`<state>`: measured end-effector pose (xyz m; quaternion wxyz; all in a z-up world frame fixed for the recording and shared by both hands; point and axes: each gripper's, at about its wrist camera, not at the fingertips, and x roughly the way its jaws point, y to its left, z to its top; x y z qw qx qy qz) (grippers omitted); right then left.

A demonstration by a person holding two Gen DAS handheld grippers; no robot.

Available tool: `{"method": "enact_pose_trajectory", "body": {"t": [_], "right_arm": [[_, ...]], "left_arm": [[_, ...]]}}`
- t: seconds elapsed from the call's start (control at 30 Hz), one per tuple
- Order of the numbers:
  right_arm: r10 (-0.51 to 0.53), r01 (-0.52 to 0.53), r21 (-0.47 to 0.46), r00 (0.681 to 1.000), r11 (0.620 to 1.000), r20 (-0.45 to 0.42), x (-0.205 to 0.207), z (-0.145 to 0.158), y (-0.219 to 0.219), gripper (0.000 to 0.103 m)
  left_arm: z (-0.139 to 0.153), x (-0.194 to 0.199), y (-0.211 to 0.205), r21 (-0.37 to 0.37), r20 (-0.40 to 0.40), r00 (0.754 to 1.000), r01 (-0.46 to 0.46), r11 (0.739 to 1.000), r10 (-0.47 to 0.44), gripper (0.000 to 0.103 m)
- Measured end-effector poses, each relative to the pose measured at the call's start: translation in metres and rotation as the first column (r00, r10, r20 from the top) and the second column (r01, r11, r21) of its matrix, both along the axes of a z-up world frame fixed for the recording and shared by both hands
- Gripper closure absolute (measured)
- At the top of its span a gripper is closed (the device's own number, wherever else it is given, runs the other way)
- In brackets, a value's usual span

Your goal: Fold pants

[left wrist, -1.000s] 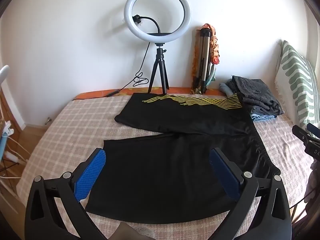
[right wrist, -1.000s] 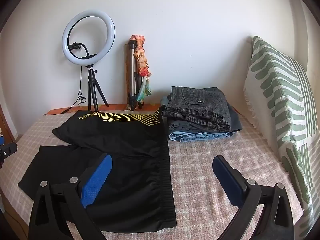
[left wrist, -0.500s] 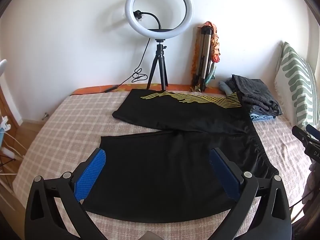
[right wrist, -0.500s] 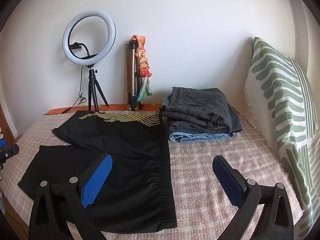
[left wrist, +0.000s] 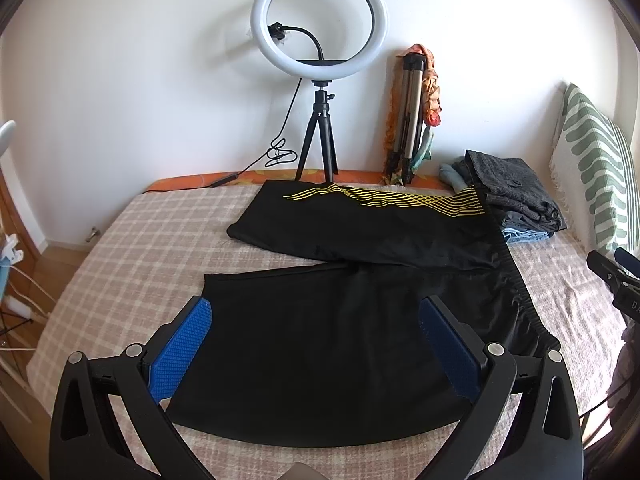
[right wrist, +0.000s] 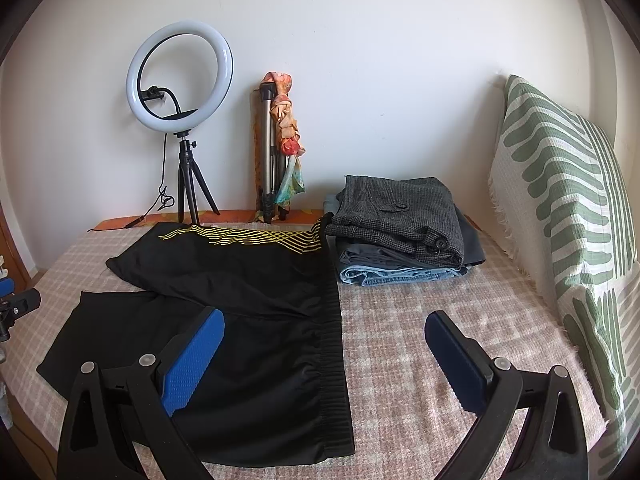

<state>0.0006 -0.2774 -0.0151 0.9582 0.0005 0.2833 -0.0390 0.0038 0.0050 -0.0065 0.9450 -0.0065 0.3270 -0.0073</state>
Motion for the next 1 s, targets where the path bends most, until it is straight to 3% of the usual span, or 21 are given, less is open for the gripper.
{"method": "enact_pose_trajectory", "body": {"t": [1.0], "right_arm": [[0.000, 0.000, 0.003, 1.000, 1.000, 0.003, -0.0016, -0.0007, 0.0002, 0.002]], "left_arm": [[0.0010, -0.0007, -0.0021, 0.006, 0.003, 1.000, 0.001, 1.000, -0.001, 0.000]]}}
